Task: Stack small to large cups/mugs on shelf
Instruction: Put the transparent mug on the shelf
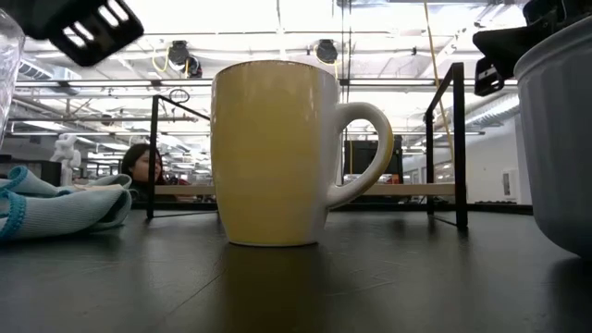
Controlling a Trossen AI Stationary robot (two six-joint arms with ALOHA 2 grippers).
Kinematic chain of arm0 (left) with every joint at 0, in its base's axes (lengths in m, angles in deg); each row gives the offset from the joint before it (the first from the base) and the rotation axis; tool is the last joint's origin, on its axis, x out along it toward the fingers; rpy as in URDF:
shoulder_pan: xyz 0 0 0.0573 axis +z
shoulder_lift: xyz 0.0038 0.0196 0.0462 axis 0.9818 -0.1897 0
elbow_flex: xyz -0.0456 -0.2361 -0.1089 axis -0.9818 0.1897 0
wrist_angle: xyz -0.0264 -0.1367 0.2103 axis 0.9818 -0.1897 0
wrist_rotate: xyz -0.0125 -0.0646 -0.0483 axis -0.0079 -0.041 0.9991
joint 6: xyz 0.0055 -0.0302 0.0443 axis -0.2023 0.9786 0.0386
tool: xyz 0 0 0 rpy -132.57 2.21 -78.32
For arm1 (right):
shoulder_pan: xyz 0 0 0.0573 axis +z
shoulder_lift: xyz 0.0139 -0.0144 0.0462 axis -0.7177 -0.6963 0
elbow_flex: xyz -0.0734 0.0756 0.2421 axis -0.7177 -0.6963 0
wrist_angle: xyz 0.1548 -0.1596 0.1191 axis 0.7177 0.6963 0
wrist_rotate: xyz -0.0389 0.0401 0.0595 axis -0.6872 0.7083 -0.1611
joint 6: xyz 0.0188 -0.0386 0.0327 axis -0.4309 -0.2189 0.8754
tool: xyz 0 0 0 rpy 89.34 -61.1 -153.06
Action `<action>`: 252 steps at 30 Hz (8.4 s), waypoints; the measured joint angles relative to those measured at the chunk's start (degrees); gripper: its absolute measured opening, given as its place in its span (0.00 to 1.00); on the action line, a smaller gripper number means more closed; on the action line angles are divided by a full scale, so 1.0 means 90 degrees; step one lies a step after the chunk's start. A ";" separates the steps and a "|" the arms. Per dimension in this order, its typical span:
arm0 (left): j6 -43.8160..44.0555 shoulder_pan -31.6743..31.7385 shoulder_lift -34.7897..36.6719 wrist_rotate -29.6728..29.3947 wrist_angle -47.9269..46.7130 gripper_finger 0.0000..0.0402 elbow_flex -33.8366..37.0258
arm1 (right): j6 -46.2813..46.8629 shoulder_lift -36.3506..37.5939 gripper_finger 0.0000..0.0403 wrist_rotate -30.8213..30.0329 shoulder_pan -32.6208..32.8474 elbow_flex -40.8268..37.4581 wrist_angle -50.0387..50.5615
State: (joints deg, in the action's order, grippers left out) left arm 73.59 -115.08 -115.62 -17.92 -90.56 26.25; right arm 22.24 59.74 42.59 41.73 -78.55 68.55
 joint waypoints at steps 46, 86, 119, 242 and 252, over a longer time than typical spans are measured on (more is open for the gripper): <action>-0.0237 0.0011 -0.0425 -0.0162 0.0156 0.20 0.0002 | 0.0024 -0.0044 0.00 0.0000 0.0001 -0.0001 0.0054; -0.2042 -0.0107 0.1121 -0.1693 -0.1141 0.00 0.0000 | 0.0027 -0.0058 0.00 0.0002 0.0000 0.0000 0.0149; -0.1999 -0.0088 0.3654 -0.2938 -0.2413 0.00 0.0825 | 0.0024 -0.0058 0.00 0.0000 0.0000 -0.0002 0.0127; -0.6009 0.7148 0.2192 0.2492 -0.1375 0.00 -0.0726 | 0.0022 -0.0066 0.00 -0.0002 0.0002 0.0000 0.0153; -0.6849 0.7136 0.1219 0.2499 -0.2263 0.00 -0.1404 | 0.0022 -0.0063 0.00 -0.0002 0.0000 0.0000 0.0131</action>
State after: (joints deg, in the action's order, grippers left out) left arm 11.95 -50.86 -104.65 4.58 -110.93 13.61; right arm 22.43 59.17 42.57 41.72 -78.55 69.73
